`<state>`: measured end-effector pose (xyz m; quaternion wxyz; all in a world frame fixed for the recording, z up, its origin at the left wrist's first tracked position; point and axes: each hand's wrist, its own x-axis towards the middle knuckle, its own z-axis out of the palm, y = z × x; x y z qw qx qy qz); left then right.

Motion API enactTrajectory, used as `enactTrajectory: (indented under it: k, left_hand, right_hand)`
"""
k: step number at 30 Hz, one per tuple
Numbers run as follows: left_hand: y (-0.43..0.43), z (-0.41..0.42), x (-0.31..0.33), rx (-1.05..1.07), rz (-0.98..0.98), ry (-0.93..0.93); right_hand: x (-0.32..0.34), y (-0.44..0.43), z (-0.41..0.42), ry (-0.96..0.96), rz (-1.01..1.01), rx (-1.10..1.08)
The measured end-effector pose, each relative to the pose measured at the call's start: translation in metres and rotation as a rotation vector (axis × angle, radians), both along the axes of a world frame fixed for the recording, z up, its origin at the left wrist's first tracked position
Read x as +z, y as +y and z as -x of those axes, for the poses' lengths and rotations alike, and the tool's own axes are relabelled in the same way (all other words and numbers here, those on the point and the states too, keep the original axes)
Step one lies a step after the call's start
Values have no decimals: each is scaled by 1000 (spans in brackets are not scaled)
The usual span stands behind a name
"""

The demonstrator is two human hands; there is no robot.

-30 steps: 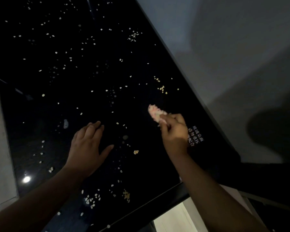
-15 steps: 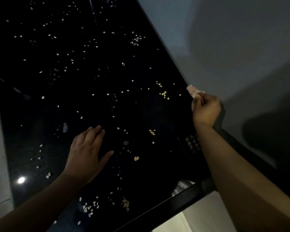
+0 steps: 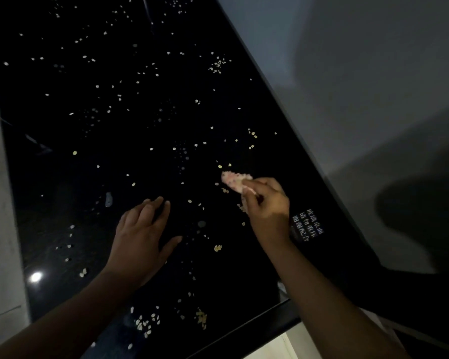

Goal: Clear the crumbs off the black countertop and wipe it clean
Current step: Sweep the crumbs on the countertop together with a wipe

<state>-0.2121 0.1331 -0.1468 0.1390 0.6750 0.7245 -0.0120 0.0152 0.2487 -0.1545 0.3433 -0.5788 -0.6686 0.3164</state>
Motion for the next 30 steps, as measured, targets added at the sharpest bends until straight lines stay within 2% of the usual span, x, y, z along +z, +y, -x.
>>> enactTrajectory:
  k: [2,9,14,17,20,25,27,30]
  left_hand:
    - [0,1,1,-10,3,-8]
    - [-2,9,2,-50,11,-56]
    - [-4,14,2,-80,-6,-97]
    - [-2,15,3,-66,-15,-122]
    - [-1,15,5,-63,-13,-149]
    - [1,16,8,-34,-35,-183]
    - [4,17,11,-28,-30,-196]
    - [1,18,15,-50,-35,-217]
  right_hand:
    - [6,8,-8,8,-31,-78]
    - [26,73,-31,-150,-94,-259]
    - [12,119,-36,-204,32,-372]
    - [5,114,-21,-206,68,-307]
    - [6,77,5,-205,19,-124]
    - [13,2,24,-69,112,103]
    - [21,-11,15,-35,67,72]
    - [30,-17,-7,-12,-28,-92]
